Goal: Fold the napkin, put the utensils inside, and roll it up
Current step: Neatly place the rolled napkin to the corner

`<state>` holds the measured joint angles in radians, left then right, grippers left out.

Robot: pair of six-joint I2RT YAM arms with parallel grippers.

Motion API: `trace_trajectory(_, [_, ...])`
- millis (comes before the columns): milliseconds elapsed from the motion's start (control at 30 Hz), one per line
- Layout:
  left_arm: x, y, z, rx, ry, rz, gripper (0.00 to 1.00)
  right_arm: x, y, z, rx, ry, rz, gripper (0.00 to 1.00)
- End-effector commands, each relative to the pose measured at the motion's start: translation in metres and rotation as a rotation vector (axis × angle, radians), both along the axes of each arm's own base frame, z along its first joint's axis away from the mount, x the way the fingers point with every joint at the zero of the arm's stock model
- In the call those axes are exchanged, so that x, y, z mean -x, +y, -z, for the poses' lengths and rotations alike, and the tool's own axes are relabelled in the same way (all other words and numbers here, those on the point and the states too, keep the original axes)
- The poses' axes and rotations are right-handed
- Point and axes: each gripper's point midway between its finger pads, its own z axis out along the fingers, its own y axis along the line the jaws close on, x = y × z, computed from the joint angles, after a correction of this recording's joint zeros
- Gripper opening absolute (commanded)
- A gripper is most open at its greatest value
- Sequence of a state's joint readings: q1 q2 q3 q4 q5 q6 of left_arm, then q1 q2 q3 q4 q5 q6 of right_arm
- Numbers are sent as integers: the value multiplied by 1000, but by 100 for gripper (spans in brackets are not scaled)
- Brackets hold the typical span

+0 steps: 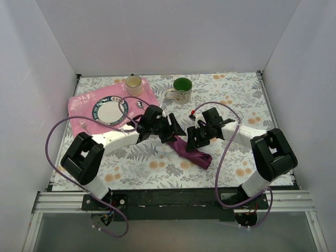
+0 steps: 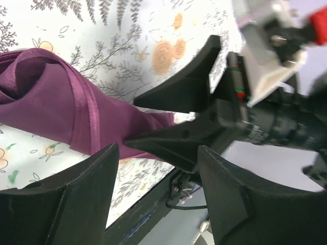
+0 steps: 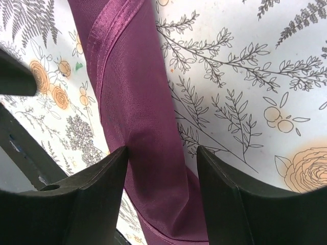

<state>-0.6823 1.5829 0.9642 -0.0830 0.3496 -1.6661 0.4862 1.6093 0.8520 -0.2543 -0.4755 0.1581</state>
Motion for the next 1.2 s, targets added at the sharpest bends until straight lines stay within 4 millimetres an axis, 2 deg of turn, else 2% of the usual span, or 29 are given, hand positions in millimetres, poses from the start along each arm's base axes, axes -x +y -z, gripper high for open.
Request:
trace_trajectory(0, [-6, -14, -10, 54, -5, 33, 61, -1, -5, -6, 20, -38, -23, 64])
trace_trajectory(300, [-5, -14, -9, 51, -8, 46, 62, -6, -7, -4, 48, -71, -43, 65])
trace_trajectory(500, [-7, -19, -17, 74, -18, 55, 62, -9, -8, 8, 55, -100, -74, 71])
trace_trajectory(600, [-10, -15, -21, 54, -31, 45, 62, -9, -5, 6, 30, -117, -104, 74])
trace_trajectory(833, [-15, 21, -30, 18, -48, -79, 64, -14, 2, -3, 13, -136, -148, 79])
trace_trajectory(1000, [-14, 39, -33, 4, -68, -109, 65, -15, 6, 3, 4, -113, -163, 80])
trace_trajectory(1033, [-9, 42, -30, 2, -47, -105, 65, -15, 8, 2, 0, -109, -169, 97])
trace_trajectory(1167, [3, 48, -13, -11, 5, -96, 65, -9, 9, 8, 16, -107, -174, 98])
